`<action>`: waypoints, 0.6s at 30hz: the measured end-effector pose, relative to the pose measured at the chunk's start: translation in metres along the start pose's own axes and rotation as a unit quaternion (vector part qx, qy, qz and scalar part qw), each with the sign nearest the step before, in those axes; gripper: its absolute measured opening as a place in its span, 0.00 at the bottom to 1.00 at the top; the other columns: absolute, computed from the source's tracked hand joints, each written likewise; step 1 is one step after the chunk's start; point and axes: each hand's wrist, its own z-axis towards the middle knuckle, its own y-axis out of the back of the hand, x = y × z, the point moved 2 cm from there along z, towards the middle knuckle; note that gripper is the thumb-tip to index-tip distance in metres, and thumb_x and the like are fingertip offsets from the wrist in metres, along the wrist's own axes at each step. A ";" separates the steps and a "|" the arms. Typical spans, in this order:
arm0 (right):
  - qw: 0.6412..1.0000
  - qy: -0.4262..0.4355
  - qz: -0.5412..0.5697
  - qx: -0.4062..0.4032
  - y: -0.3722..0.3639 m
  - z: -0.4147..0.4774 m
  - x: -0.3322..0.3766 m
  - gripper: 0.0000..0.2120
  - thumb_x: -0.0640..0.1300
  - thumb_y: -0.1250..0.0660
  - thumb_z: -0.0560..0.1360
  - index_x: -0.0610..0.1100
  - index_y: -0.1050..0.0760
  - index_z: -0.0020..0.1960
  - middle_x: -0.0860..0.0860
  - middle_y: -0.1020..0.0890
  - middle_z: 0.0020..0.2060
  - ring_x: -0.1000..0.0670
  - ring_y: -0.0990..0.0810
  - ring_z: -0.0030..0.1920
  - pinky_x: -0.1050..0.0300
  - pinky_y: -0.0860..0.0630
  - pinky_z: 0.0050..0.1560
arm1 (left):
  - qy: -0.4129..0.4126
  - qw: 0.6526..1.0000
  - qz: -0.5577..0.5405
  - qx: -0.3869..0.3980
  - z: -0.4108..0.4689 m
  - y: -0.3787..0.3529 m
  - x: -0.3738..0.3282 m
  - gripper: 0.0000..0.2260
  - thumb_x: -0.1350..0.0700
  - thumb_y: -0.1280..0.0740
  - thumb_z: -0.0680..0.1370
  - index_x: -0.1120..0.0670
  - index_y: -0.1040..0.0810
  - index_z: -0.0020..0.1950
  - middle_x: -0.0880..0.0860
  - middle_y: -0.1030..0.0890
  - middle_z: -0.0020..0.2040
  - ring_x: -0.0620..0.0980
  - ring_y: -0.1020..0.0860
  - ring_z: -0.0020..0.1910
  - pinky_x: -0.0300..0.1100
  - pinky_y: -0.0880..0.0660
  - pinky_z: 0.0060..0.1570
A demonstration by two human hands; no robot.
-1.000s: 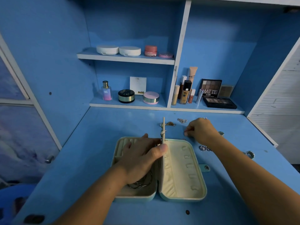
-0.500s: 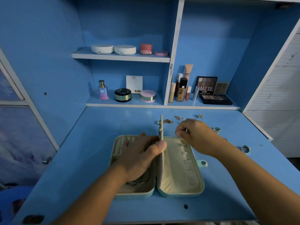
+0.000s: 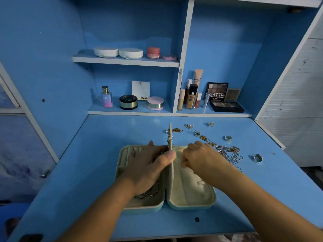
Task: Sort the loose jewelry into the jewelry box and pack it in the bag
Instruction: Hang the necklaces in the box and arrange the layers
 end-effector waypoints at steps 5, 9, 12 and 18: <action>0.993 -0.005 0.049 0.107 0.013 0.020 0.000 0.08 0.50 0.33 0.75 0.47 0.20 0.50 0.50 0.25 0.46 0.48 0.24 0.51 0.56 0.28 0.50 | 0.008 1.000 -0.005 0.002 0.000 0.000 -0.001 0.17 0.25 0.50 0.63 0.22 0.26 0.42 0.25 0.31 0.51 0.39 0.46 0.77 0.58 0.53 0.75; 0.984 -0.008 0.131 0.121 0.016 0.019 -0.008 0.08 0.50 0.31 0.74 0.47 0.18 0.49 0.54 0.25 0.44 0.52 0.25 0.50 0.57 0.28 0.52 | 0.007 1.000 0.003 0.005 -0.001 0.000 -0.003 0.15 0.25 0.52 0.63 0.18 0.30 0.43 0.24 0.31 0.52 0.40 0.46 0.77 0.58 0.53 0.75; 0.983 -0.015 0.170 0.064 0.009 0.004 -0.015 0.08 0.49 0.33 0.76 0.48 0.18 0.51 0.53 0.22 0.45 0.54 0.25 0.48 0.61 0.28 0.53 | 0.005 1.000 0.012 0.005 -0.001 0.001 -0.004 0.15 0.25 0.52 0.63 0.17 0.31 0.43 0.25 0.30 0.52 0.41 0.45 0.77 0.59 0.52 0.74; 0.974 -0.065 0.212 -0.044 0.004 -0.022 -0.020 0.11 0.48 0.33 0.76 0.51 0.21 0.58 0.56 0.20 0.51 0.58 0.27 0.51 0.67 0.33 0.53 | 0.005 1.000 0.003 0.005 0.001 0.001 0.000 0.21 0.22 0.52 0.63 0.25 0.25 0.46 0.34 0.24 0.59 0.42 0.43 0.77 0.60 0.50 0.74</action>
